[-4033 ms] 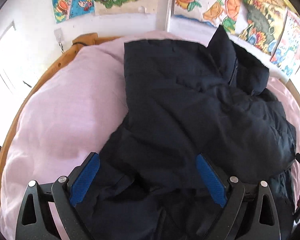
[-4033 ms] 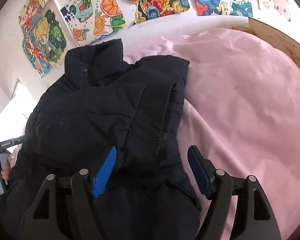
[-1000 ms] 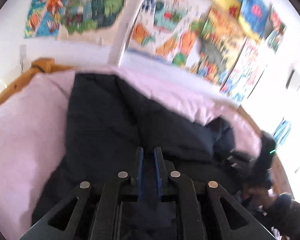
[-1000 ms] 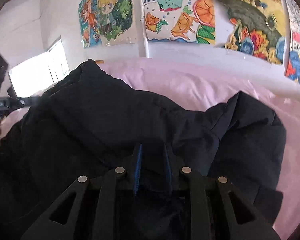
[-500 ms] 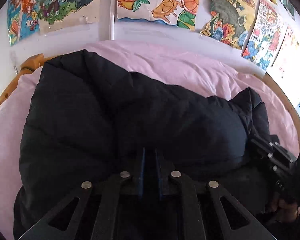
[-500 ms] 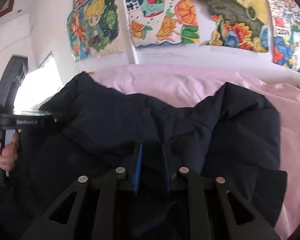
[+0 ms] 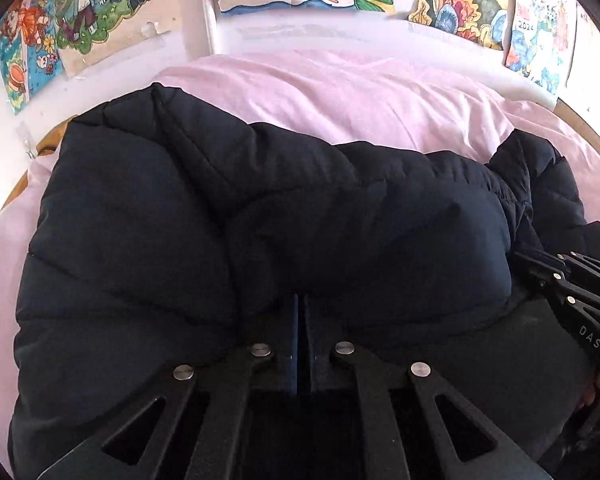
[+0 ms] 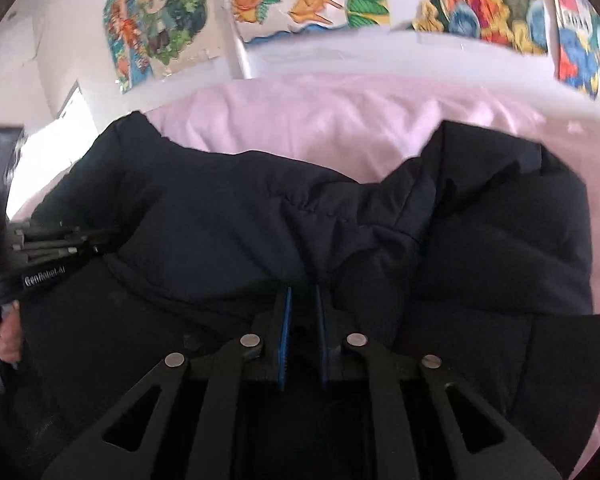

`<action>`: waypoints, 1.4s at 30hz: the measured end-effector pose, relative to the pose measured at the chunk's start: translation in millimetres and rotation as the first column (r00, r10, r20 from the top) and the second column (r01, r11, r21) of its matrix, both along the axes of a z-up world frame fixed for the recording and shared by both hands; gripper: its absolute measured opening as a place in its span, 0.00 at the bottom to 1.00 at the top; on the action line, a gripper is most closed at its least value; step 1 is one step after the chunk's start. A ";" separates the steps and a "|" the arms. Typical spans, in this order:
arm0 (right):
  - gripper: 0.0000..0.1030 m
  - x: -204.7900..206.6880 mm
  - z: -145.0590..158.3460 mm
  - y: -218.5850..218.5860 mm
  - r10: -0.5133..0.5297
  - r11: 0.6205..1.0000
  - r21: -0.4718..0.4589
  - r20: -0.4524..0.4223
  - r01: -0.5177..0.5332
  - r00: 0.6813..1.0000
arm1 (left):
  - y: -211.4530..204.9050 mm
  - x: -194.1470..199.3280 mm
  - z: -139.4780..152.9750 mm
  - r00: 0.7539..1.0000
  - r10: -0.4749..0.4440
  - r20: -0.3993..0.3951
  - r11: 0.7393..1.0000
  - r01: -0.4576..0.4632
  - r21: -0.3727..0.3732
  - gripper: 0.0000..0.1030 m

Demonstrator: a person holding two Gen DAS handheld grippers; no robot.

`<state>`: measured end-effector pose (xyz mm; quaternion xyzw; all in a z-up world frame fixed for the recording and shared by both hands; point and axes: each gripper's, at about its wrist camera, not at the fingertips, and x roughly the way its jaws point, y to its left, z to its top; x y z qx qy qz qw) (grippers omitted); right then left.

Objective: Fold large clothes
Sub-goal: 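Open both tools and lift them off the folded jacket, then move both tools back over the folded jacket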

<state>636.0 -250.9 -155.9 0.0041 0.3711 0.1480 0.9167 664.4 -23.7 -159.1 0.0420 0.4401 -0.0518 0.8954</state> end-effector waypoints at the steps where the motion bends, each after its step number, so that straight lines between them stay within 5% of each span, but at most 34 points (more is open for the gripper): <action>1: 0.08 -0.9 0.1 -1.7 0.001 1.000 0.010 0.001 -0.001 1.000 | 0.8 -1.5 1.8 1.000 -0.004 0.008 1.000 0.004 -0.007 0.06; 7: 0.15 -14.9 14.0 -9.9 0.021 0.996 0.089 0.042 -0.025 0.999 | 12.4 -20.5 22.2 0.994 -0.087 0.069 0.987 0.095 -0.127 0.14; 12: 0.48 -23.3 25.3 -2.5 0.099 0.990 0.090 0.070 -0.105 0.993 | 5.8 -26.6 31.6 0.989 -0.130 0.065 0.983 0.137 -0.123 0.34; 14: 0.54 -31.8 31.2 -0.5 0.108 0.993 0.048 0.086 -0.112 0.990 | 2.7 -34.7 37.9 0.988 -0.136 0.076 0.978 0.146 -0.151 0.69; 17: 0.61 -51.7 43.3 -3.7 0.096 0.995 -0.007 0.112 -0.096 0.989 | -2.3 -54.3 51.0 0.989 -0.096 0.114 0.979 0.115 -0.168 0.92; 23: 0.68 -112.6 64.8 -23.5 0.068 0.997 -0.054 0.156 -0.060 0.985 | -13.2 -121.4 81.3 0.983 -0.095 0.158 0.988 0.113 -0.110 0.92; 26: 0.74 -154.0 99.5 -27.0 0.049 0.997 -0.063 0.171 -0.039 0.984 | -14.0 -173.7 117.6 0.973 -0.082 0.215 0.993 0.099 -0.067 0.92; 30: 0.97 -205.6 156.9 -24.9 0.079 0.993 -0.096 0.161 -0.064 0.984 | -12.3 -234.5 170.5 0.955 -0.069 0.287 0.994 0.090 -0.062 1.00; 37: 0.98 -306.5 242.4 -26.5 0.081 0.983 -0.177 0.180 -0.049 0.980 | -17.3 -323.1 239.6 0.950 -0.067 0.305 0.997 0.077 -0.021 1.00; 42: 0.98 -374.0 272.3 -25.1 0.016 0.973 -0.230 0.188 0.028 0.982 | -19.6 -387.8 257.6 0.943 -0.070 0.326 0.997 0.059 0.042 1.00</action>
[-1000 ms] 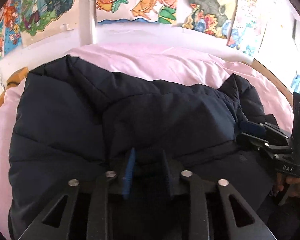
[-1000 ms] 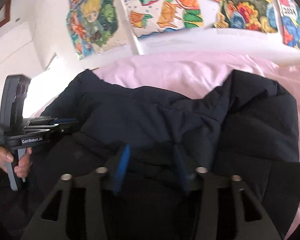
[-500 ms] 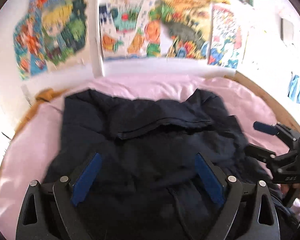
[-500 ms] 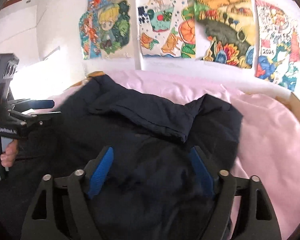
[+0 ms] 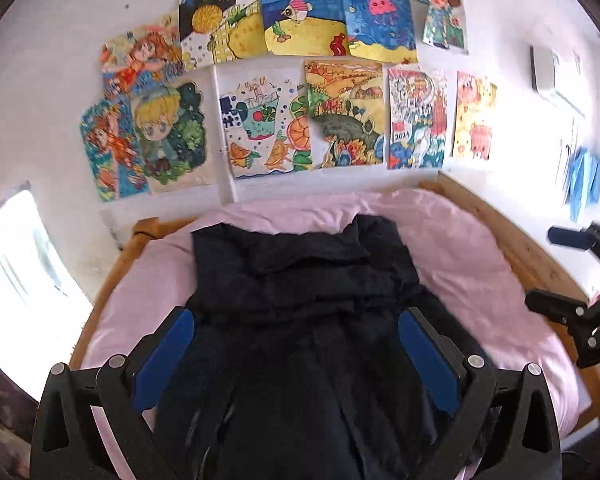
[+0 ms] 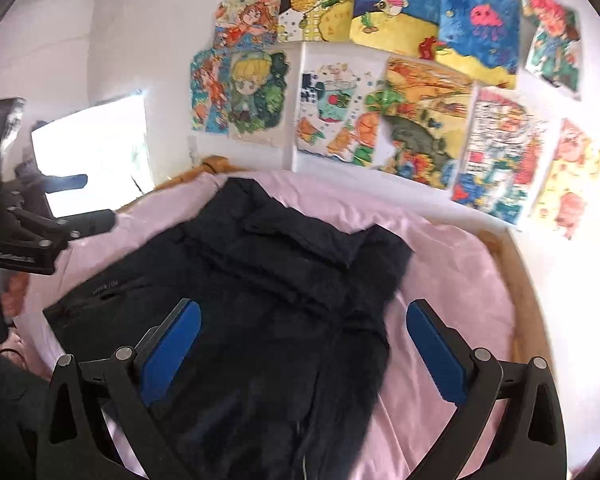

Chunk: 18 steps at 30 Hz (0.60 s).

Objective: Fold large clothes
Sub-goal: 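Move both tools back over the folded jacket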

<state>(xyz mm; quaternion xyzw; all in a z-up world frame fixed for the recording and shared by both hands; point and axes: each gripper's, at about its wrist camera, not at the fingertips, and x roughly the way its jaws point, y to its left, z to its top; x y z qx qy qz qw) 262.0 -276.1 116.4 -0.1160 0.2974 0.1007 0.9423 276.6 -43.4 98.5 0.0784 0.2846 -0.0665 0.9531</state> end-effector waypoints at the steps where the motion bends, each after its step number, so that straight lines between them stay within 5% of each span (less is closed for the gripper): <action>1: 0.98 -8.9 0.1 2.5 -0.024 0.999 -0.023 -0.025 0.023 0.999 | -0.4 -9.5 0.8 1.000 -0.002 0.001 1.000 0.002 0.021 1.00; 10: 0.98 -75.9 -39.9 4.8 0.033 0.999 0.007 -0.127 -0.032 0.991 | -11.7 -91.7 -38.1 0.997 -0.069 -0.037 0.964 0.077 0.253 1.00; 18: 0.98 -94.5 -118.6 16.3 0.114 0.967 -0.191 -0.276 -0.171 0.955 | -6.8 -99.2 -89.3 0.976 -0.118 -0.181 0.951 0.164 0.264 1.00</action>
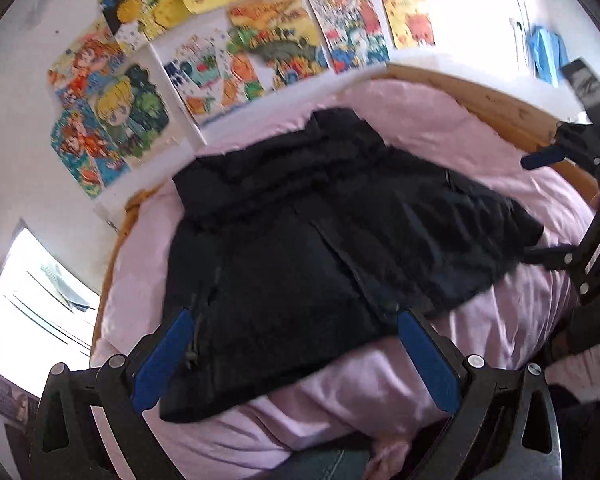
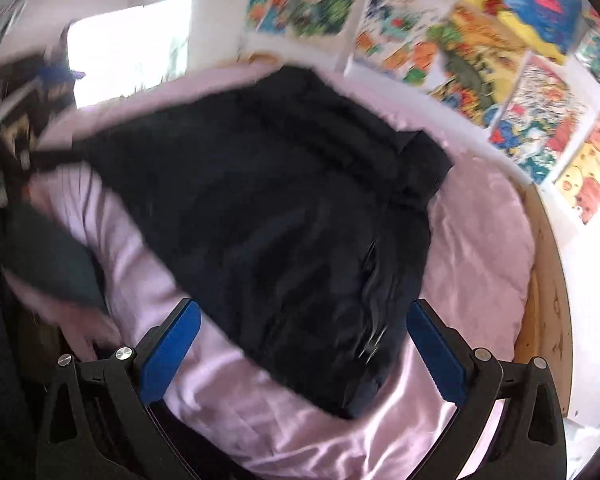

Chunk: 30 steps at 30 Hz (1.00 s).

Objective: Fold large clothes
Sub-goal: 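Move both tools back over the folded jacket, then close both tools on the jacket hem edge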

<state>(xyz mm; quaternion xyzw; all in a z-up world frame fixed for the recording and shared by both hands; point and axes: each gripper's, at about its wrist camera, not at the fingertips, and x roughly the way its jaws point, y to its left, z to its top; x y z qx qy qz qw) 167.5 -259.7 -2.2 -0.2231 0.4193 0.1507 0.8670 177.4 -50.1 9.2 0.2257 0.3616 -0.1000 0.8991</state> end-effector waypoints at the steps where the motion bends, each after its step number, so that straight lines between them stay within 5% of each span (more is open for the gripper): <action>1: 0.98 1.8 -11.9 1.6 0.004 1.000 -0.015 -0.048 -0.005 0.999 | 0.1 -2.0 -6.2 1.000 -0.004 -0.013 1.000 0.004 0.004 1.00; 5: 0.98 15.9 -46.6 8.4 -0.013 0.998 -0.062 -0.161 0.003 0.987 | 2.6 3.9 -40.4 0.995 0.029 -0.098 0.996 -0.020 0.088 1.00; 15: 0.98 21.6 -75.5 39.5 -0.029 0.948 -0.319 -0.142 -0.018 0.989 | 17.5 25.9 -70.7 0.968 0.185 -0.169 0.973 -0.156 0.172 1.00; 19: 0.98 25.2 -83.5 47.6 -0.052 0.911 -0.411 -0.096 0.008 0.994 | 18.5 29.9 -79.9 0.963 0.231 -0.138 0.949 -0.192 0.249 1.00; 23: 0.97 22.5 -75.2 52.4 -0.061 0.917 -0.397 -0.051 0.036 0.997 | 19.7 31.3 -82.0 0.962 0.262 -0.077 0.928 -0.229 0.294 1.00; 30: 0.74 27.4 -65.3 36.1 -0.066 0.955 -0.293 -0.026 0.056 0.997 | 40.2 35.2 -69.7 0.936 0.353 0.011 0.906 -0.345 0.247 1.00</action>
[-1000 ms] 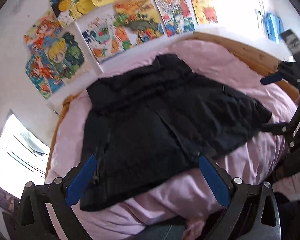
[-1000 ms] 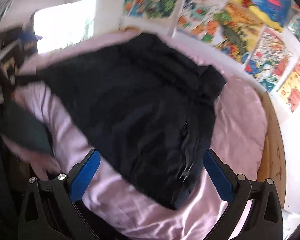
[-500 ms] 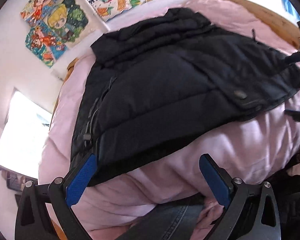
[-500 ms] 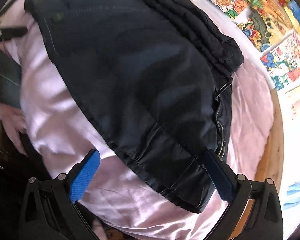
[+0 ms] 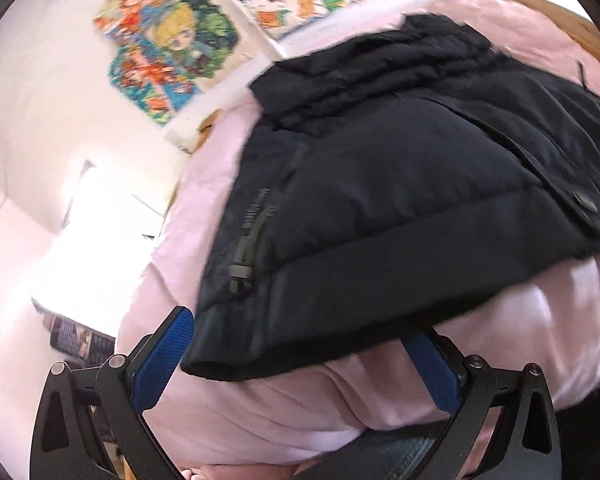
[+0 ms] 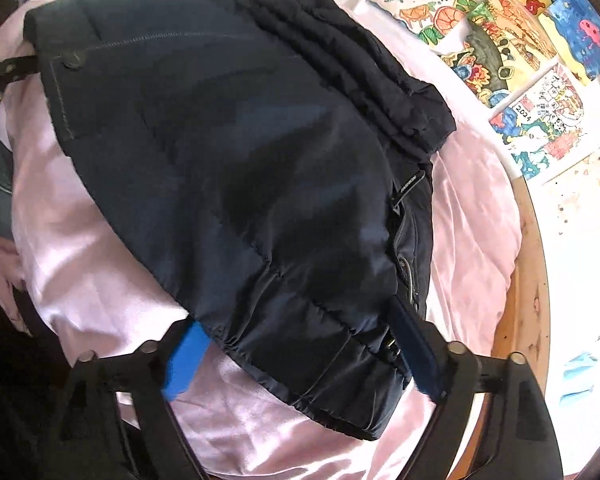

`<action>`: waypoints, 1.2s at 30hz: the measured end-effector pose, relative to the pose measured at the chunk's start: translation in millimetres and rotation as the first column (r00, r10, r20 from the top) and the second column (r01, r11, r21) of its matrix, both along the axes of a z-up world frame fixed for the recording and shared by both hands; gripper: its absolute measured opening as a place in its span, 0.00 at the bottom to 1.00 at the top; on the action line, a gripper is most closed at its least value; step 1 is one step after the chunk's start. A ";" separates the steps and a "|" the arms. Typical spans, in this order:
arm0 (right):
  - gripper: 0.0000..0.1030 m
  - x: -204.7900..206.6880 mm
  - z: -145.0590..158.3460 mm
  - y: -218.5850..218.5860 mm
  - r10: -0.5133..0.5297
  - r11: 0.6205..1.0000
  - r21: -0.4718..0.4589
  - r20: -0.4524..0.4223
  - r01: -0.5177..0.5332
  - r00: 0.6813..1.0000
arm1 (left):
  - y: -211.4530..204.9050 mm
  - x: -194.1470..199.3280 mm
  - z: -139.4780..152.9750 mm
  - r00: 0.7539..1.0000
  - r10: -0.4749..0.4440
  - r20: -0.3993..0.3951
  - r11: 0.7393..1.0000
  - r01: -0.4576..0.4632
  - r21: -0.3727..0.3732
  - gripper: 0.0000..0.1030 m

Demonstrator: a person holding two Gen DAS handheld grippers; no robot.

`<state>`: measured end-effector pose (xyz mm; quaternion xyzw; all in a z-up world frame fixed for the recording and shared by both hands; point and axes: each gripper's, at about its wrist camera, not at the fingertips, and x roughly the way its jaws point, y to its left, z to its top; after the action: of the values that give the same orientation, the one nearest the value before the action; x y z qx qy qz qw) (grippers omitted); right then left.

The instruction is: Fold large clothes

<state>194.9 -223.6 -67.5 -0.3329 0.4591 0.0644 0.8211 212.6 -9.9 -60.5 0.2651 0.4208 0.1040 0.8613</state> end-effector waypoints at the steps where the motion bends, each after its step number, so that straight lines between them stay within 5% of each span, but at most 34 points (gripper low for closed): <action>1: 0.70 -1.9 -1.1 0.8 0.013 1.000 0.000 0.003 -0.013 1.000 | 5.6 2.2 2.1 1.000 0.010 0.017 1.000 -0.010 -0.009 0.97; 9: 0.49 -6.5 -4.9 -0.2 0.057 0.998 -0.020 0.031 -0.056 0.998 | 22.4 7.4 11.5 0.995 0.050 0.086 0.997 -0.045 -0.059 0.56; 12: 0.34 -8.7 -1.5 0.2 0.047 0.999 -0.006 0.052 -0.047 0.998 | 20.7 5.7 11.5 0.996 0.024 0.080 0.996 -0.017 -0.083 0.28; 16: 0.18 -11.3 6.9 0.5 0.061 0.998 0.007 0.082 -0.062 0.995 | 16.0 -1.0 18.5 0.994 -0.019 0.111 0.996 0.029 -0.090 0.14; 19: 0.11 -13.4 17.4 -8.1 0.054 0.997 0.045 0.105 -0.059 0.993 | 15.7 -8.0 33.2 0.990 -0.040 0.134 0.989 0.058 -0.133 0.09; 23: 0.05 -25.5 33.4 -19.5 0.052 0.997 0.048 0.149 -0.060 0.987 | 3.6 -24.0 48.3 0.992 -0.055 0.117 0.992 0.067 -0.104 0.06; 27: 0.04 -46.1 50.0 -24.1 0.078 0.997 -0.026 0.174 -0.074 0.982 | -4.3 -53.1 70.4 0.987 -0.101 0.123 0.986 0.116 -0.121 0.06; 36: 0.03 -119.8 110.4 -52.2 0.015 0.994 0.107 0.142 -0.031 0.990 | 8.0 -137.8 113.2 0.961 -0.238 0.139 0.959 0.255 -0.126 0.05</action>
<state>75.2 -275.9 43.0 -0.2965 0.3916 0.0752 0.8678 74.9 -1.9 52.7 0.2463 0.3371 -0.0186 0.9085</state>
